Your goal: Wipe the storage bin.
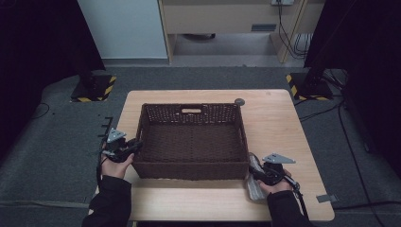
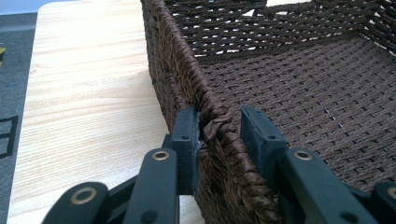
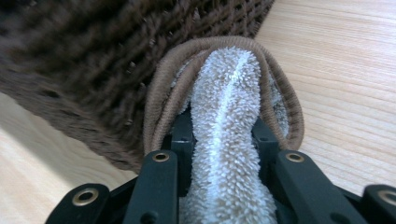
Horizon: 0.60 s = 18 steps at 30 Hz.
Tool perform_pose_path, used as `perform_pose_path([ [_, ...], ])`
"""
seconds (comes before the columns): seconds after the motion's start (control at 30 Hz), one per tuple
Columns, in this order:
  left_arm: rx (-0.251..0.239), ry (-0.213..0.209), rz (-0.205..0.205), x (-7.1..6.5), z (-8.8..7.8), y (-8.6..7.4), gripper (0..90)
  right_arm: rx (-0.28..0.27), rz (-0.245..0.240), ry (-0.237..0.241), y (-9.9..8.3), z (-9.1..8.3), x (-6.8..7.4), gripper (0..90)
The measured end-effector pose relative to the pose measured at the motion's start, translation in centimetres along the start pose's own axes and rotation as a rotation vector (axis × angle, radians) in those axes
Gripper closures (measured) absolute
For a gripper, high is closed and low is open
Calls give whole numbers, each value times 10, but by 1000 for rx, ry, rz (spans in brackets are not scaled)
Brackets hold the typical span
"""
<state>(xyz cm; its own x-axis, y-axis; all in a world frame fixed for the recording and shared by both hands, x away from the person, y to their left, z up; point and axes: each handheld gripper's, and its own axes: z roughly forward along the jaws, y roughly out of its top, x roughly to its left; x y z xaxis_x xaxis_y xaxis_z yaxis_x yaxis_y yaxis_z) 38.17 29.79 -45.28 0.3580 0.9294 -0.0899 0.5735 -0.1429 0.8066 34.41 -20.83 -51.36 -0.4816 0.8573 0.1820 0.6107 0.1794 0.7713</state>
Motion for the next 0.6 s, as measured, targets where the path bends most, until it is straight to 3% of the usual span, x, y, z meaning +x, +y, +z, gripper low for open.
perform_pose_path([
  [0.13, 1, -1, 0, 0, 0, 0, 668, 2, -1, -10, 2, -1, -2, 702],
  [0.27, 4, -6, 3, 1, 0, 0, 670, -50, -2, -42, 9, -15, -10, 700],
  [0.37, 7, -13, 3, 4, 0, 1, 672, -85, -16, -113, 15, -28, -23, 695],
  [0.5, 7, -20, 2, 7, -1, 0, 672, -57, -40, -229, 16, -36, -44, 691],
  [0.57, 7, -23, 1, 9, -2, 0, 672, -50, -39, -272, 14, -41, -56, 691],
  [0.6, 7, -23, 1, 9, -2, 0, 673, -50, -39, -272, 14, -41, -56, 691],
])
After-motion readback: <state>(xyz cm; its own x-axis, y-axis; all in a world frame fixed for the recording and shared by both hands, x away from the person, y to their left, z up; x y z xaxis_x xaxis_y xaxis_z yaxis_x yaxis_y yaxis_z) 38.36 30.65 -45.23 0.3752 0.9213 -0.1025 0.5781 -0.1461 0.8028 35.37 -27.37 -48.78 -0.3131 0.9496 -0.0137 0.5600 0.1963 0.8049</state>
